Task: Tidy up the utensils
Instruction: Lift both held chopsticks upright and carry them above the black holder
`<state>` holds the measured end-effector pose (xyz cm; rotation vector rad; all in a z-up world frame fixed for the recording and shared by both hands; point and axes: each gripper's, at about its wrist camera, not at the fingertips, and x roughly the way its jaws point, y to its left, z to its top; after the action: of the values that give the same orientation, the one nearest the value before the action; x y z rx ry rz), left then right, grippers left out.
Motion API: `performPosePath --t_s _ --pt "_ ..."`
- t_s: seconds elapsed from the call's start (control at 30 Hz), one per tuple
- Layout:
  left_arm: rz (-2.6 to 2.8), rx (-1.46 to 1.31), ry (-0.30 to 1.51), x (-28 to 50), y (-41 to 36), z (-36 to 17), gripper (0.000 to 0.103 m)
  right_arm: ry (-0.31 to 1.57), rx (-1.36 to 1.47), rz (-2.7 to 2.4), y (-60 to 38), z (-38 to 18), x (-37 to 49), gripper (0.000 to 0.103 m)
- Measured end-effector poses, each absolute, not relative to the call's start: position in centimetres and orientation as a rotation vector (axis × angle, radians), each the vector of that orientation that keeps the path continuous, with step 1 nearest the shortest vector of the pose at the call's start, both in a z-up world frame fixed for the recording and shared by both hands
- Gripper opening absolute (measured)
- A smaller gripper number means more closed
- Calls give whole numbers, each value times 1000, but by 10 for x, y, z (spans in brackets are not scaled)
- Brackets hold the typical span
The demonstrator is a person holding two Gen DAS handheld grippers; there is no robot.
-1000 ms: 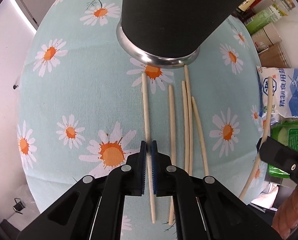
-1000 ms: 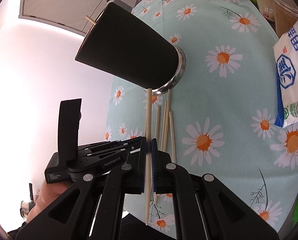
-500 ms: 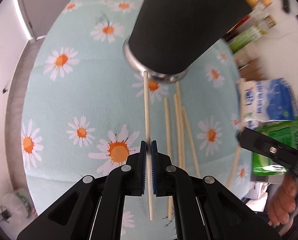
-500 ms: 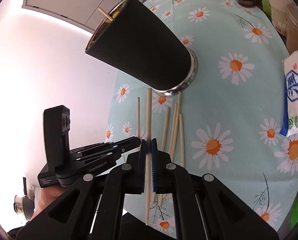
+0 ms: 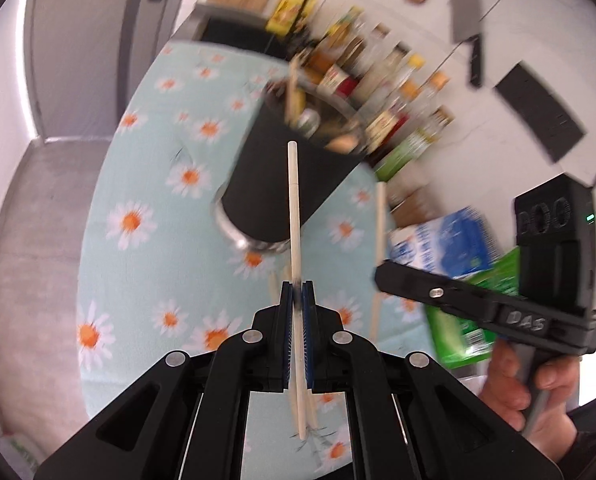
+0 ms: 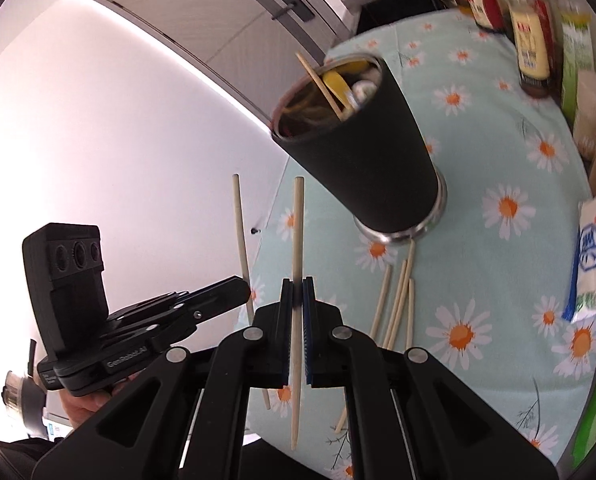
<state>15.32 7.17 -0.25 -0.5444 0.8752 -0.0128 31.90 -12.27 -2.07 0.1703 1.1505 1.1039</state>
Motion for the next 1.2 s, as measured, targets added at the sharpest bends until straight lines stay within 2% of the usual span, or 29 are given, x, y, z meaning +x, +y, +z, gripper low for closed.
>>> performPosePath --t_s 0.4,0.73,1.2 --pt "-84 -399 585 174 82 70 4 807 183 1055 -118 47 328 6" --pt "-98 -336 393 205 100 105 4 476 169 949 -106 93 340 6" --pt "-111 -326 322 253 121 92 4 363 161 842 -81 95 370 6"
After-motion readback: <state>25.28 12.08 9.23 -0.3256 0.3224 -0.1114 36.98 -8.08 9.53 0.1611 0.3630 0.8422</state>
